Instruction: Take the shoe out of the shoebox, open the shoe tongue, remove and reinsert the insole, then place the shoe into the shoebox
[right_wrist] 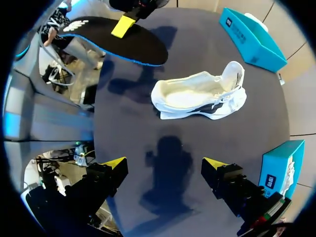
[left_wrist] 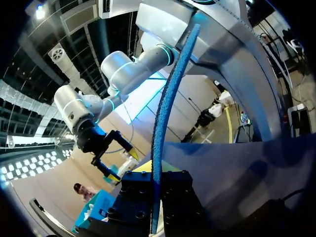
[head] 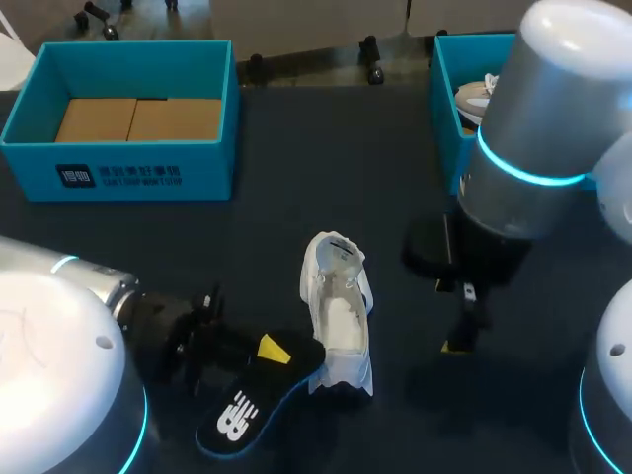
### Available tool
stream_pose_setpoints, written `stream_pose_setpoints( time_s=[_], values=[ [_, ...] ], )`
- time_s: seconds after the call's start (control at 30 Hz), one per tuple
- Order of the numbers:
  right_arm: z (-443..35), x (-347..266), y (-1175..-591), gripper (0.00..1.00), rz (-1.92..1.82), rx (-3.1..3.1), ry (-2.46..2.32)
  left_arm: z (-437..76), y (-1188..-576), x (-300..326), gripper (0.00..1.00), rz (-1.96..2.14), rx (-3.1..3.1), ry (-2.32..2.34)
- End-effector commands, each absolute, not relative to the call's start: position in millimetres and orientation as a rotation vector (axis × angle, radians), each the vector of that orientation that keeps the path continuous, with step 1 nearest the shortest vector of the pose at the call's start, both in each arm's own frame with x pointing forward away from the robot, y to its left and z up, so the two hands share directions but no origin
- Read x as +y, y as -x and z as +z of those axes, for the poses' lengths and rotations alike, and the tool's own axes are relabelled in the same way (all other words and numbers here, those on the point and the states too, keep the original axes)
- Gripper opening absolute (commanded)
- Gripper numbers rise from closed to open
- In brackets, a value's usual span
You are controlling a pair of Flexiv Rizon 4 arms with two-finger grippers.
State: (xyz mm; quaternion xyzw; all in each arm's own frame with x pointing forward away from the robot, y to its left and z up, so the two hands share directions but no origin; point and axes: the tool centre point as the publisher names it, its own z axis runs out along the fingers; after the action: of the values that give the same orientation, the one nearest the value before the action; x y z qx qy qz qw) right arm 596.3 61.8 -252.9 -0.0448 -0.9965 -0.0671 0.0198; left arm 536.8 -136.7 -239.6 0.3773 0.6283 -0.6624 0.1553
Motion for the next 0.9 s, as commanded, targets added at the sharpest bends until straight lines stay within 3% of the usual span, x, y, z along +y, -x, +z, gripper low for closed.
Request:
stream_pose_setpoints(
  time_s=[0.03, 0.37, 0.9],
  values=[
    [-258, 59, -592, 1.0, -0.227, -3.123, 0.146, -242, -542, -139, 0.0, -1.905, 1.795, -1.091],
    [-258, 65, -596, 1.0, -0.213, -3.149, 0.138, -248, -540, -144, 0.0, -1.916, 1.766, -1.077],
    [-297, 101, -615, 1.0, -0.205, -3.229, -0.033, -262, -544, -153, 0.0, -1.935, 1.685, -0.972]
  ],
)
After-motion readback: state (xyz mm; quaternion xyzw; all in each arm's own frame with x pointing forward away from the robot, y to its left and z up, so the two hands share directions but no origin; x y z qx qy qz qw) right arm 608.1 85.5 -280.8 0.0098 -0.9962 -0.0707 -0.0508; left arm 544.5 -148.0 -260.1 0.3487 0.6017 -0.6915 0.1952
